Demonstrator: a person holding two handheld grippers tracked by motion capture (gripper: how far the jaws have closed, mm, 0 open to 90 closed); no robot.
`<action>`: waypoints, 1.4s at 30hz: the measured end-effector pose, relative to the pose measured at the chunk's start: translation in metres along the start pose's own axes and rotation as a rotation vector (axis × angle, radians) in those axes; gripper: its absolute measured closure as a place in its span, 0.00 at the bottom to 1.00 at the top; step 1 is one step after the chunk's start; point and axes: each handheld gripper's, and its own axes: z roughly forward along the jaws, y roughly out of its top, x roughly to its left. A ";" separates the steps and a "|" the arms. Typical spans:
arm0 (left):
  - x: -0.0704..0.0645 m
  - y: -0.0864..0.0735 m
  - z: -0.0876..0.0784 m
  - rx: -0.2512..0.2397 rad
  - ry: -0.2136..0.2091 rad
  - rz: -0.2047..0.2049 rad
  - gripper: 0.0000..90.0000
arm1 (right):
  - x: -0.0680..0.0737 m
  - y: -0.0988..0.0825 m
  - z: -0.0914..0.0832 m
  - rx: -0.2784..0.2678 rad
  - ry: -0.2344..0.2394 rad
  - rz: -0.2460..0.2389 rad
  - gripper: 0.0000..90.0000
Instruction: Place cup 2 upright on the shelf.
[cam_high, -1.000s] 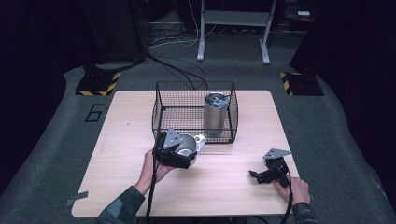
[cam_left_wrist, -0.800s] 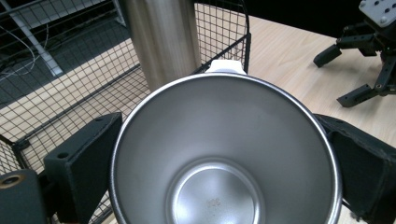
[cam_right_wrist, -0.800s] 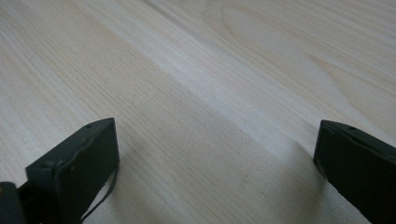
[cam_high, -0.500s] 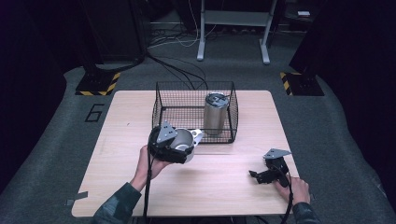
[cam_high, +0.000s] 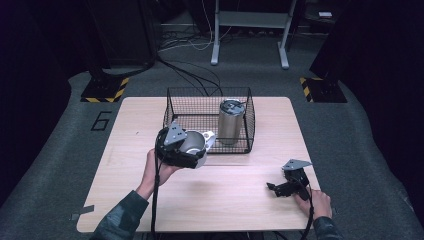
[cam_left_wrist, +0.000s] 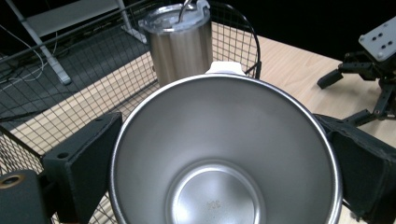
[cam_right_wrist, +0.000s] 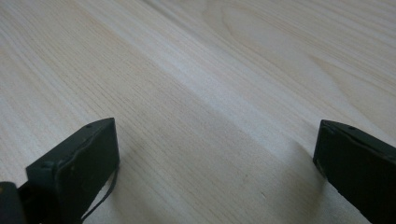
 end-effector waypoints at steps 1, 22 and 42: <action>0.001 0.003 0.000 -0.006 0.003 0.007 0.07 | 0.000 0.000 0.000 0.000 0.000 0.000 0.00; 0.024 0.034 0.006 -0.020 0.050 0.003 0.07 | 0.000 0.000 0.000 0.000 0.001 0.000 0.00; 0.046 0.058 0.030 0.003 0.109 0.012 0.07 | 0.000 0.000 0.000 -0.007 -0.003 0.001 0.00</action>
